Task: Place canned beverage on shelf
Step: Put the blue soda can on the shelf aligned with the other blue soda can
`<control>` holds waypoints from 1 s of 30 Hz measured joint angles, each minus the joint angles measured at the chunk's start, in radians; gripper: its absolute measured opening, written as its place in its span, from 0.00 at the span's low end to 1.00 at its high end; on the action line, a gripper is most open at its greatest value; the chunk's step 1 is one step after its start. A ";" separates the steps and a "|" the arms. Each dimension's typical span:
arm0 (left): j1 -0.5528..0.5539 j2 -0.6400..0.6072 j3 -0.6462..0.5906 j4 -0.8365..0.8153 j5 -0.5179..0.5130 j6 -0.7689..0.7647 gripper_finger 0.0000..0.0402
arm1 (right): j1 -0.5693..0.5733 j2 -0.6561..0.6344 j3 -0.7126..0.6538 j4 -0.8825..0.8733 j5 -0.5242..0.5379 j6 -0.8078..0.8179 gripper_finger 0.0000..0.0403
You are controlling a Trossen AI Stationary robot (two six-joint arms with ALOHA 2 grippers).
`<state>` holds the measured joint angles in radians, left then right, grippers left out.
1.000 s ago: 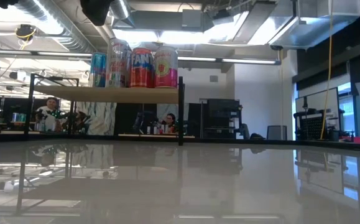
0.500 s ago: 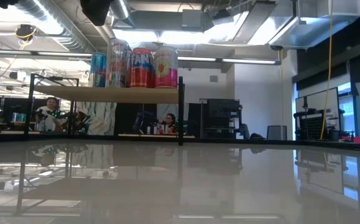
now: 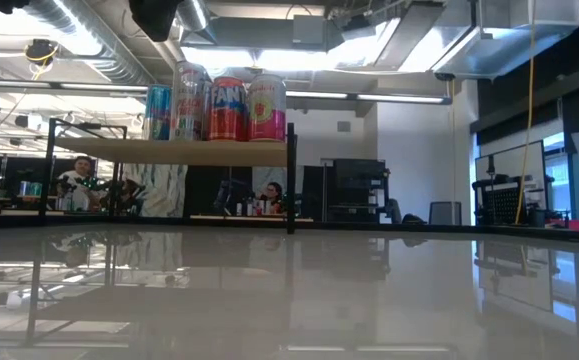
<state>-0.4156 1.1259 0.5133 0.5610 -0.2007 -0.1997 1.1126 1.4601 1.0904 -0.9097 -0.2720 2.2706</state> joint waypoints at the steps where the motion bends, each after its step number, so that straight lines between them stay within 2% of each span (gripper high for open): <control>1: 0.000 0.000 0.000 0.000 0.000 0.000 0.83 | 0.000 0.000 0.000 0.003 0.000 -0.001 0.75; 6: 0.000 0.000 0.000 0.000 0.000 0.000 0.83 | 0.000 0.000 0.000 0.004 0.008 -0.024 0.54; 9: 0.000 0.000 0.000 0.000 0.000 0.000 0.83 | -0.001 0.000 0.004 0.002 0.046 -0.106 0.54; 16: 0.000 0.000 0.000 -0.002 0.000 0.000 0.83 | -0.083 0.002 0.058 -0.004 0.263 -0.327 0.54; 20: 0.000 0.000 0.000 -0.003 0.000 0.000 0.83 | -0.190 0.001 0.092 -0.006 0.333 -0.575 0.54; 24: 0.000 0.000 0.000 -0.009 0.000 0.000 0.83 | -0.344 0.001 0.117 0.006 0.375 -0.842 0.54; 30: 0.002 0.000 0.000 -0.034 -0.006 0.000 0.83 | -0.580 0.007 0.165 0.074 0.295 -1.203 0.54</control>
<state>-0.4133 1.1255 0.5133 0.5269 -0.2071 -0.1997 0.5327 1.4675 1.2551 -0.8353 0.0233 1.0679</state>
